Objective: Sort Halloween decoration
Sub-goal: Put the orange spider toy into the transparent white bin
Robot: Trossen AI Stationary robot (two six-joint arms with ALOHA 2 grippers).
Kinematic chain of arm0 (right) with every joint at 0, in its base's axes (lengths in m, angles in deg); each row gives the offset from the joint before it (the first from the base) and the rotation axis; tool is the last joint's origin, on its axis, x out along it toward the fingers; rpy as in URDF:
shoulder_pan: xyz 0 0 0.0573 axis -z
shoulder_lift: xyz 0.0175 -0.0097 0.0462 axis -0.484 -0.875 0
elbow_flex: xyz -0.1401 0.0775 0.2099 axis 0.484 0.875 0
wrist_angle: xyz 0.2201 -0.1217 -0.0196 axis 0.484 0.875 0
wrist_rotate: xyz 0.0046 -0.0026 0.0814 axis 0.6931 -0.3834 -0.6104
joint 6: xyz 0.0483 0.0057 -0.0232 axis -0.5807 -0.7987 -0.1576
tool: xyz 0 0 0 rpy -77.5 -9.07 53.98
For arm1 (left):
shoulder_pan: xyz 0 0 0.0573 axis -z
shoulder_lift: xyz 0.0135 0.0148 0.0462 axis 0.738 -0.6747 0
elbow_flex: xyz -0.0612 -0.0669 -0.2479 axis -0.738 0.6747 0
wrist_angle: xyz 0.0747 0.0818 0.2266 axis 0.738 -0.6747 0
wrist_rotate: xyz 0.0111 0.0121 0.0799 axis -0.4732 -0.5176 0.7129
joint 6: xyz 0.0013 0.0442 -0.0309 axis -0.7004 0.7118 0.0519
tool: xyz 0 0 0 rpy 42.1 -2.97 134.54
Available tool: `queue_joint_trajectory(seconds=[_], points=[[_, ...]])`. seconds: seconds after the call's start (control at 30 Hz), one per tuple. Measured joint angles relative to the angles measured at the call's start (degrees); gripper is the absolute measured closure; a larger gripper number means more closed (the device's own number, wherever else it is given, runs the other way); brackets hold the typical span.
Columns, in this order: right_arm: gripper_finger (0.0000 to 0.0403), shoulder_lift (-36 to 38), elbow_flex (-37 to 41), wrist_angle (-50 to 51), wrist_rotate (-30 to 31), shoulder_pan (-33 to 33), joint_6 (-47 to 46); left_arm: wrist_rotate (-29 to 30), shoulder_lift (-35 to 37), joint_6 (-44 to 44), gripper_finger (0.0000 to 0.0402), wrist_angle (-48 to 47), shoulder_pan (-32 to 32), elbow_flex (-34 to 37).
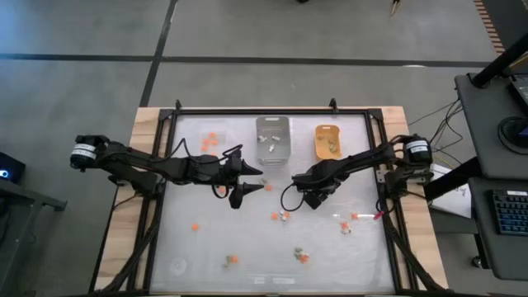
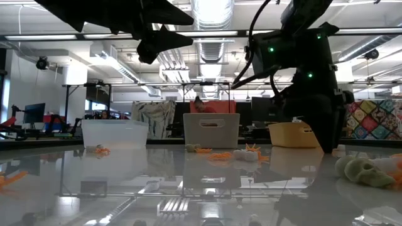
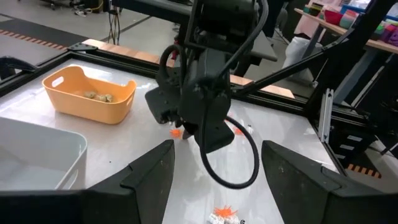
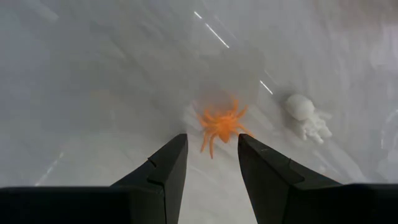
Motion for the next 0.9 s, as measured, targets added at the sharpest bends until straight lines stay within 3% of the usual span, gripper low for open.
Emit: queue_joint_trajectory(seconds=[0.37,0.73,0.9], points=[[0.0275,-0.74,-0.08,-1.15,1.77,-0.02,1.77,1.99,0.00,0.02,0.0177,-0.02,0.00,0.00],[0.0382,-0.69,-0.08,-2.46,2.07,-0.02,2.83,1.99,0.00,0.01,0.0177,-0.01,0.00,0.00],[0.0393,0.05,0.00,-2.31,1.58,0.02,4.29,1.99,0.00,0.00,0.0177,-0.01,0.00,0.00]])
